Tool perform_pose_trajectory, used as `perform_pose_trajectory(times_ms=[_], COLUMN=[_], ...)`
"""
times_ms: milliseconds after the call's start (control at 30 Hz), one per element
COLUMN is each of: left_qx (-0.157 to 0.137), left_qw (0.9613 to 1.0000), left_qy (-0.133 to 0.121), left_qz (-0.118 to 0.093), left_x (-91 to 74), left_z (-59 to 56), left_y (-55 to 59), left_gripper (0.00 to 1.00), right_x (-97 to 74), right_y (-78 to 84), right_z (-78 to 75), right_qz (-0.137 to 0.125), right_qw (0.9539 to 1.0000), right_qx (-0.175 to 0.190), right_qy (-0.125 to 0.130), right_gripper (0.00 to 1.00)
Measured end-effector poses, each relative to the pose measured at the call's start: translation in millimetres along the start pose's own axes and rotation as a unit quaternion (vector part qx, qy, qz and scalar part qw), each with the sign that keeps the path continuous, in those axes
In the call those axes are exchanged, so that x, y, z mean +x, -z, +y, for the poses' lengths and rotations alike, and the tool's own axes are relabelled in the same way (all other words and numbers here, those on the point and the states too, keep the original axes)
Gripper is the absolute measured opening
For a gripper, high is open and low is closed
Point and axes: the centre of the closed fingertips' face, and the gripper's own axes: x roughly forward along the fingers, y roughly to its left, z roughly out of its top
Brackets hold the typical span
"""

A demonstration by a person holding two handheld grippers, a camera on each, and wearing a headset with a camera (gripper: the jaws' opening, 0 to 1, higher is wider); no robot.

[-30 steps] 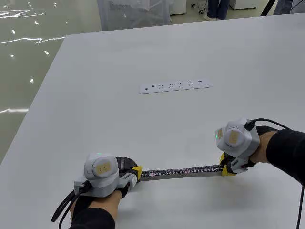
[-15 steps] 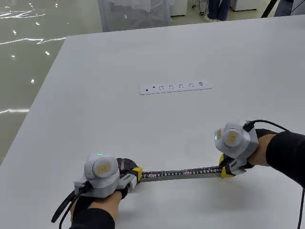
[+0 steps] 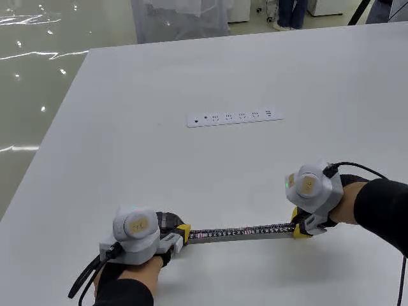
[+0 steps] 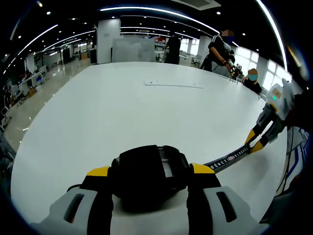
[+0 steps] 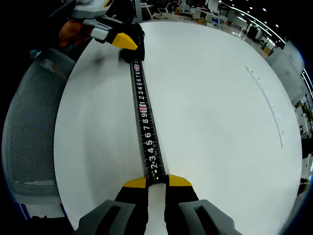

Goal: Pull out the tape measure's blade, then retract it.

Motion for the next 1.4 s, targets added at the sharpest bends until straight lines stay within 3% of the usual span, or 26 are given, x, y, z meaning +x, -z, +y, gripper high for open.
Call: perform_pose_trajectory(times_ms=[267, 433, 1400], left_qx=[0.002, 0.003, 0.003], left_qw=[1.0000, 1.0000, 1.0000], left_qy=[0.000, -0.001, -0.002], left_qz=[0.000, -0.001, 0.002], left_x=[-0.9, -1.0, -1.5], left_z=[0.1, 0.1, -0.8], left_y=[-0.2, 0.1, 1.3], left_gripper=[0.56, 0.56, 0.56], right_x=[1.1, 1.4, 4.7], right_y=[-2.9, -4.2, -13.9], right_z=[0.3, 1.3, 2.5], right_qz=[0.003, -0.008, -0.007], right_qw=[0.9997, 0.9998, 0.9999], right_qx=[-0.023, -0.016, -0.011], right_qy=[-0.004, -0.005, -0.007], right_gripper=[0.08, 0.08, 0.08])
